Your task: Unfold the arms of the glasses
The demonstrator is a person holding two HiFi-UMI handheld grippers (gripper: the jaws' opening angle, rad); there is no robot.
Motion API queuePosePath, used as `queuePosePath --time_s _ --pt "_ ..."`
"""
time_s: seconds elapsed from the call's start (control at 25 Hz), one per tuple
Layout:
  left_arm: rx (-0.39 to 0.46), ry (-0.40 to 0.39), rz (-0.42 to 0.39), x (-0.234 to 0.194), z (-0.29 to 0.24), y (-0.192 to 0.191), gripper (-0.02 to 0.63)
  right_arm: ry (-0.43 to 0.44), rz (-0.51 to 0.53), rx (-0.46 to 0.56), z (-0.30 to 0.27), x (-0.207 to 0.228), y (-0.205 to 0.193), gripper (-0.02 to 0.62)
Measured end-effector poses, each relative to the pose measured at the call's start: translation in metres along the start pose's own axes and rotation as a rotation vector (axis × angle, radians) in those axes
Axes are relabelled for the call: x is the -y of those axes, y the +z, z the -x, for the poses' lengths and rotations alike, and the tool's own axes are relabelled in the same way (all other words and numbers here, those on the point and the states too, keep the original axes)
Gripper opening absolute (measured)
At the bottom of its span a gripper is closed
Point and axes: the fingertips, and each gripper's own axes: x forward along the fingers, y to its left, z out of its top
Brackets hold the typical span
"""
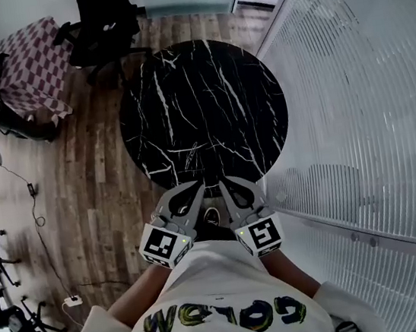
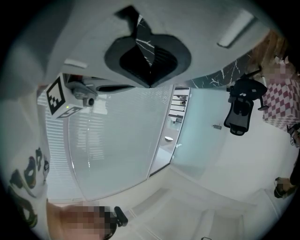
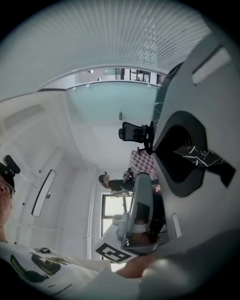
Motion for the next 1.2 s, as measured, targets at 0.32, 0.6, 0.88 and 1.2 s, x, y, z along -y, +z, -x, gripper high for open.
queuePosePath --time_s 0.32,0.6,0.88,1.2 --pt "-0.111 -0.016 0.010 -0.027 -0.020 -0.044 0.003 0.055 0.000 -0.116 -0.040 0.006 -0.047 0.002" --pt "-0.179 0.016 0.004 -0.057 -0.032 -0.079 0.003 0.072 0.007 -0.217 -0.062 0.011 -0.092 0.003" --pt "-0.250 0.021 0.040 -0.073 -0.041 -0.118 0.003 0.074 -0.002 -0.291 -0.083 0.019 -0.132 0.014" --pt "-0.317 0.044 0.056 -0.092 -0.049 -0.156 0.011 0.086 0.017 -0.356 -0.103 0.020 -0.161 0.020"
